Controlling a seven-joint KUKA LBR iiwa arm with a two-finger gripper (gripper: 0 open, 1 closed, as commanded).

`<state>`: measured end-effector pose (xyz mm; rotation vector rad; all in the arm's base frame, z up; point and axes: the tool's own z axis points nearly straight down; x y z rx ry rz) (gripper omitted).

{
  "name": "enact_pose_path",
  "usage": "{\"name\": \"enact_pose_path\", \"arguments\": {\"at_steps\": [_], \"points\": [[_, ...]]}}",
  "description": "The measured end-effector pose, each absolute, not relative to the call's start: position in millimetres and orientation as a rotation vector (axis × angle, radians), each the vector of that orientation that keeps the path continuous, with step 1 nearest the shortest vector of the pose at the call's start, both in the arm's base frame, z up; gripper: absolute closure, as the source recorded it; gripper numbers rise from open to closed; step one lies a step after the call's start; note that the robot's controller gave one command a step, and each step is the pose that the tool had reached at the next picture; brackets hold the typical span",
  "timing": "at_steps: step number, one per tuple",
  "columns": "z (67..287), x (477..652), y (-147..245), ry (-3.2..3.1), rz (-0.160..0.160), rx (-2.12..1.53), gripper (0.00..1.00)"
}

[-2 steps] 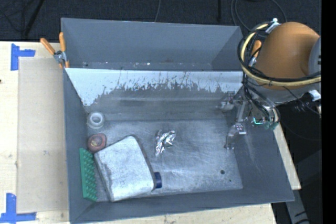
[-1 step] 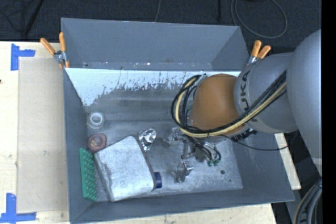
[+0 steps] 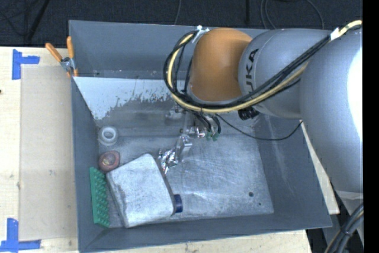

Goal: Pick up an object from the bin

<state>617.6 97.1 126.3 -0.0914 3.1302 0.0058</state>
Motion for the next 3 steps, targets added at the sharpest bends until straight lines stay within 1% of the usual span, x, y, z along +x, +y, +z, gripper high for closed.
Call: {"name": "enact_pose_path", "arguments": {"at_steps": [1, 2, 3], "points": [[73, 602.9, 96, 3.121, 0.001, -0.315, 0.00], [75, 604.8, 97, 3.114, 0.001, -0.318, 1.00], [265, 593.0, 87, 3.045, -0.001, -0.734, 1.00]]}}
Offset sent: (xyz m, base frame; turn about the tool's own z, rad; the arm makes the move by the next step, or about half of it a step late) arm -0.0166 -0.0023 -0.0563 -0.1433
